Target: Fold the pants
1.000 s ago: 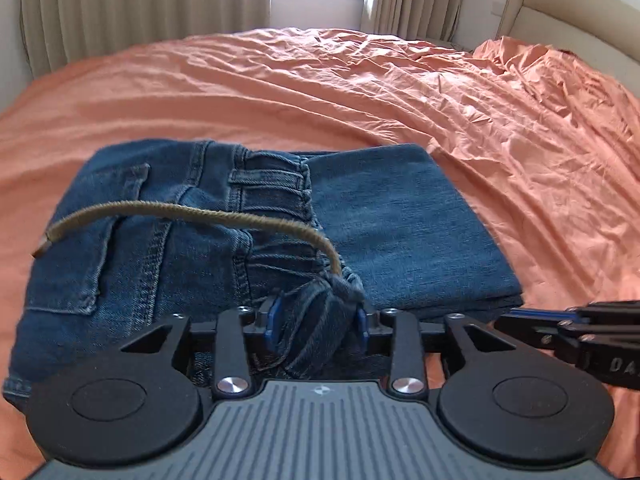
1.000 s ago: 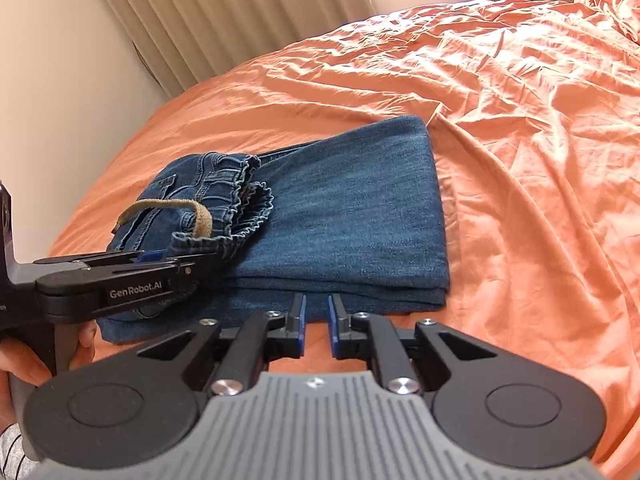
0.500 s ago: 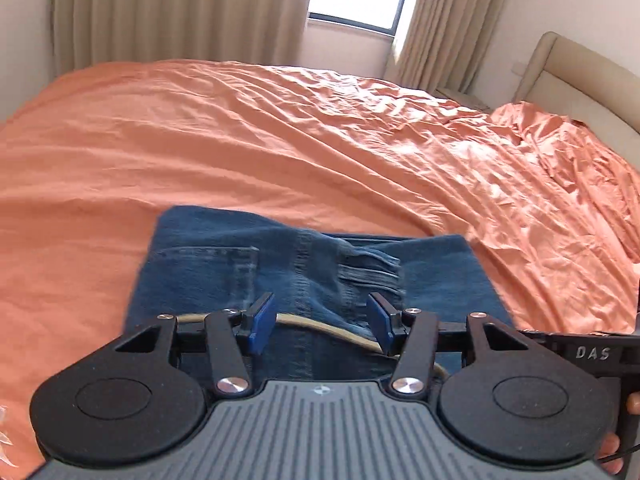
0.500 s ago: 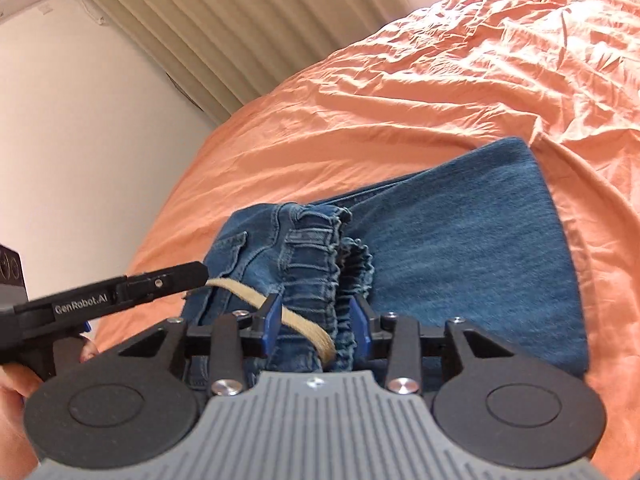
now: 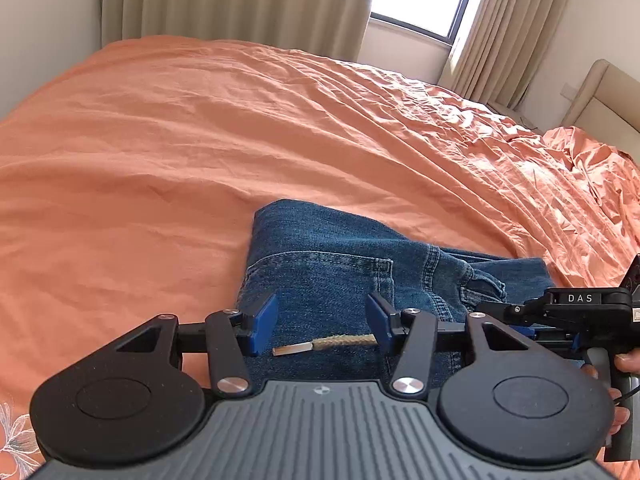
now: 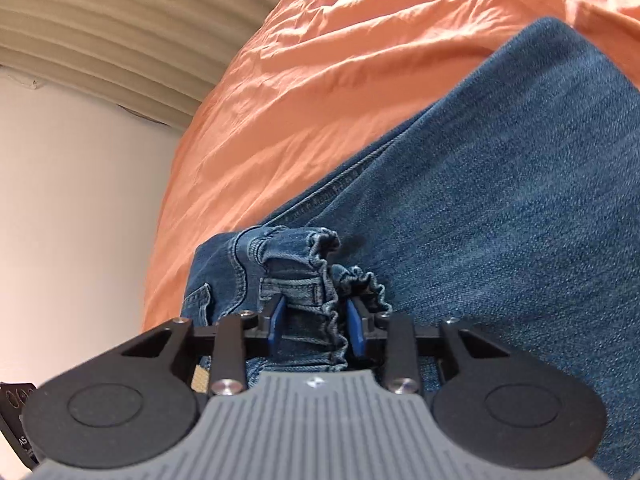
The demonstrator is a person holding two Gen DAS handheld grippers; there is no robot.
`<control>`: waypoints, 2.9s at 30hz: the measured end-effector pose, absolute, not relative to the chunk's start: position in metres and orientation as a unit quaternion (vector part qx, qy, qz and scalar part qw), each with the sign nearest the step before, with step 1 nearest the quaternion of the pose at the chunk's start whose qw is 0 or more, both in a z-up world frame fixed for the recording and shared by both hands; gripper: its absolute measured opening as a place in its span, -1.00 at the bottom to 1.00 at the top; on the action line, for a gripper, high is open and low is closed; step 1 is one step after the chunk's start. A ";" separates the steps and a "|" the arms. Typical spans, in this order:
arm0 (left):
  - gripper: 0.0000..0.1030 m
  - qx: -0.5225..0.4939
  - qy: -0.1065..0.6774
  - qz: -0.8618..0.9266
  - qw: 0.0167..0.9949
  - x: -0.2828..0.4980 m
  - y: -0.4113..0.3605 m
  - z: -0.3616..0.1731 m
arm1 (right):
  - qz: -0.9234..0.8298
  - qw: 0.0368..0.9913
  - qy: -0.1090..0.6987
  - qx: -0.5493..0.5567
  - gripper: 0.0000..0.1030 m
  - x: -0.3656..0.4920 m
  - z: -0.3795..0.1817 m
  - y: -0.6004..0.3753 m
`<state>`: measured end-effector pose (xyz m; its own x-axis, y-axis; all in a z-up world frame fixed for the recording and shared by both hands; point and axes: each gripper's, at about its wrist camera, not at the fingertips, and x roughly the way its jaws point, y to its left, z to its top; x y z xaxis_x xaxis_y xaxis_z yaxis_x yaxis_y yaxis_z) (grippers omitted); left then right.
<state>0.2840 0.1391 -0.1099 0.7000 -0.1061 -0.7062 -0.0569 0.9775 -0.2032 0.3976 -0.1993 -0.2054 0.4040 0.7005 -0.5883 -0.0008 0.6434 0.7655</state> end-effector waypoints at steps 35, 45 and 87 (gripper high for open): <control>0.12 -0.105 0.358 -0.054 0.926 0.294 0.101 -0.094 | 0.175 0.847 0.443 0.235 -0.79 0.401 -0.101 -0.311; 0.11 -0.107 0.381 -0.058 0.916 0.304 0.089 -0.114 | 0.109 0.819 0.491 0.277 -0.79 0.418 -0.189 -0.337; -0.58 0.307 0.386 0.033 0.869 0.179 -0.010 -0.160 | 0.166 0.878 0.392 0.217 -0.96 0.287 -0.188 -0.338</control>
<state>0.1795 -0.0098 -0.1598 0.7002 0.2933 -0.6510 0.1801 0.8097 0.5586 0.2874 -0.3376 -0.1881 0.6371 0.4622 -0.6168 -0.1222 0.8507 0.5113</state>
